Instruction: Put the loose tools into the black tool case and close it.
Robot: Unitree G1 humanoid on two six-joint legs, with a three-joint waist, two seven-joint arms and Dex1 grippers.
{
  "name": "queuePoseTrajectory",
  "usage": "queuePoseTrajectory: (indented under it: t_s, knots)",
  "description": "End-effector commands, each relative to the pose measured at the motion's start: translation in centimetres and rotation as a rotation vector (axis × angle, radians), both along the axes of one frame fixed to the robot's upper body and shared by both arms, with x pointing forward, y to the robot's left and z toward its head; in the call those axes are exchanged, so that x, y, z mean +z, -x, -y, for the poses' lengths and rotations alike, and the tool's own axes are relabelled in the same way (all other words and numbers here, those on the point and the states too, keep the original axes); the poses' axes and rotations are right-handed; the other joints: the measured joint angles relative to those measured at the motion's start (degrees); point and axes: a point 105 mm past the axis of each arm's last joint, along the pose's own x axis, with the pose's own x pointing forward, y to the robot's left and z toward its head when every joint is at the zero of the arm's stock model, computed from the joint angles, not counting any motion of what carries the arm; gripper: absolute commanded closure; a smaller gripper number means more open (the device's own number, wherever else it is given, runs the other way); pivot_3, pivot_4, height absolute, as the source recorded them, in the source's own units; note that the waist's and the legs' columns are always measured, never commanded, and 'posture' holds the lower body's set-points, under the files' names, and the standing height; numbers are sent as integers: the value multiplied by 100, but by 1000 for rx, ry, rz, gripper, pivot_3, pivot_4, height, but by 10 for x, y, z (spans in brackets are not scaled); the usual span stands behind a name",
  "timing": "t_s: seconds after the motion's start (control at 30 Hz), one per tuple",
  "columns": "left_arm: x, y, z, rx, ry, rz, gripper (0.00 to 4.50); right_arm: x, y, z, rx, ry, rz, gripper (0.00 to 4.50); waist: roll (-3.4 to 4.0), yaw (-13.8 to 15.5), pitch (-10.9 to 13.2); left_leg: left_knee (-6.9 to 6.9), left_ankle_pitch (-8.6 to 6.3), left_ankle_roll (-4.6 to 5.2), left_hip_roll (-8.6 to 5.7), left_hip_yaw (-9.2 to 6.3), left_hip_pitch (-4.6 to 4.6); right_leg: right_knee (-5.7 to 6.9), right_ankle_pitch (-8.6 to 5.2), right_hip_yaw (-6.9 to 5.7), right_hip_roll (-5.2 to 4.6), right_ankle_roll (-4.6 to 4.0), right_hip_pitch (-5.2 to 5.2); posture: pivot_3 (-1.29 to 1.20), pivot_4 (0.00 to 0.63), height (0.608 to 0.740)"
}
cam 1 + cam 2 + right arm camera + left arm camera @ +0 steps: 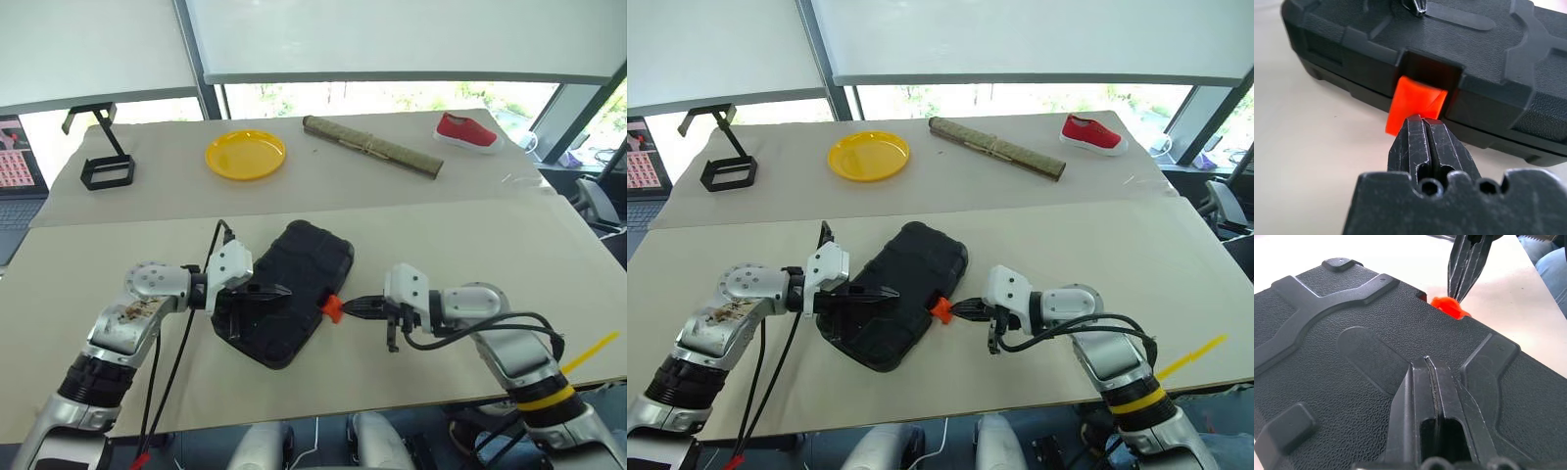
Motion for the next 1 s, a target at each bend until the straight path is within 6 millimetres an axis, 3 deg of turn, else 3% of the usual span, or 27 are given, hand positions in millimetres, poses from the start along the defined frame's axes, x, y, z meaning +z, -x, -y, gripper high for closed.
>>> queuePoseTrajectory:
  t_s: [0.03, 0.4, 0.67, 1.0]
  knots:
    - [-21, 0, -6, 54, -51, -73, 4500, 8, -2, -13, 46, -38, 51, 4484, 0, -8, 0, 0, 0, 0, 0, 0, 0, 0, 0, 0, 0, 0, -1, 0, 150, 740]
    - [-32, -1, -12, 78, -80, -104, 4500, 20, -3, -31, 57, -126, 59, 4484, 3, -54, -2, -4, 3, -5, 6, 0, 9, 8, 3, 7, 13, -6, -5, 0, 150, 740]
    - [-38, 0, -12, 79, -89, -112, 4500, -5, 5, -21, 30, -53, -25, 4484, 9, -49, -6, -4, 5, -10, 17, 0, 16, 10, 9, 10, 28, -17, -1, 0, 150, 740]
    - [-44, 2, -13, 75, -106, -128, 4500, -5, -3, -34, 30, -76, 2, 4484, 11, -48, -7, -3, 5, -10, 16, 0, 18, 10, 9, 10, 27, -17, 1, 0, 150, 740]
